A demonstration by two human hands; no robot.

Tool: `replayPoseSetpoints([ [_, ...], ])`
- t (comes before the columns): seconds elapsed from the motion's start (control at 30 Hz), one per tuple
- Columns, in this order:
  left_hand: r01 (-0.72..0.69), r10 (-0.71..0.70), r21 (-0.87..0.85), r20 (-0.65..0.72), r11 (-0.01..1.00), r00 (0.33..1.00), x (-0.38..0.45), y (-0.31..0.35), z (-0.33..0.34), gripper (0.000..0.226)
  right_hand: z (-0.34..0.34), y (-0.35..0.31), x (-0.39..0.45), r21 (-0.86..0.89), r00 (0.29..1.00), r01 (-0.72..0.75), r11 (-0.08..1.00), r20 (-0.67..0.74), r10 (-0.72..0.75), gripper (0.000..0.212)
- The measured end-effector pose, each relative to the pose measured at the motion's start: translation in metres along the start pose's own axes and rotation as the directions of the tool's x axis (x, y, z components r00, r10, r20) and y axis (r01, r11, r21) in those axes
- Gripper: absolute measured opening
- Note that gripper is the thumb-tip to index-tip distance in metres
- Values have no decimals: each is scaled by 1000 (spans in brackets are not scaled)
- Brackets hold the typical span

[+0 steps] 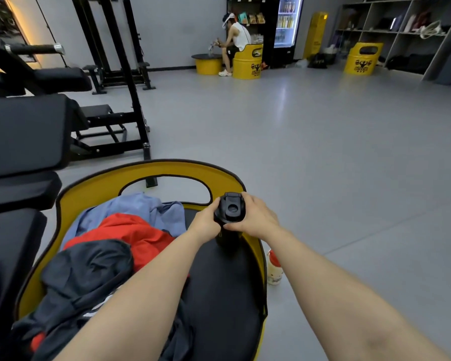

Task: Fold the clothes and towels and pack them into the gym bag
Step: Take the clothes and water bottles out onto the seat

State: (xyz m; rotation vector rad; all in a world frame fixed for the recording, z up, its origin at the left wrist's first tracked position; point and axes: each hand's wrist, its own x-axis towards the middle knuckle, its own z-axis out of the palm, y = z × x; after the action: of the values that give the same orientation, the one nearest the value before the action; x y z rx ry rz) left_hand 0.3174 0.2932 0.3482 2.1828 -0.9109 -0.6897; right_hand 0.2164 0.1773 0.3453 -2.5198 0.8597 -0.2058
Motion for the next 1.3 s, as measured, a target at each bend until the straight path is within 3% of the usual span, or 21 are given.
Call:
replayPoseSetpoints([
  [0.33, 57, -59, -84, -24, 995, 998, 30, -9, 20, 75, 24, 19, 25, -135, 997, 36, 990, -64, -45, 87],
  [0.57, 42, -46, -128, -29, 991, 999, 31, -3, 31, 73, 36, 23, 25, -72, 990, -17, 997, -142, 7, 79],
  [0.9, 7, -6, 77, -12, 997, 1000, 14, -5, 27, 79, 13, 58, -14, -121, 998, -54, 991, -46, 49, 90],
  [1.1, -115, 127, 73, -182, 991, 975, -6, 23, 42, 73, -7, 111, -55, -108, 983, -184, 977, -14, 184, 85],
  [1.3, -287, 293, 285, 23, 914, 956, -19, 61, 95, 65, -6, 152, -82, -112, 968, -244, 963, 35, 250, 88],
])
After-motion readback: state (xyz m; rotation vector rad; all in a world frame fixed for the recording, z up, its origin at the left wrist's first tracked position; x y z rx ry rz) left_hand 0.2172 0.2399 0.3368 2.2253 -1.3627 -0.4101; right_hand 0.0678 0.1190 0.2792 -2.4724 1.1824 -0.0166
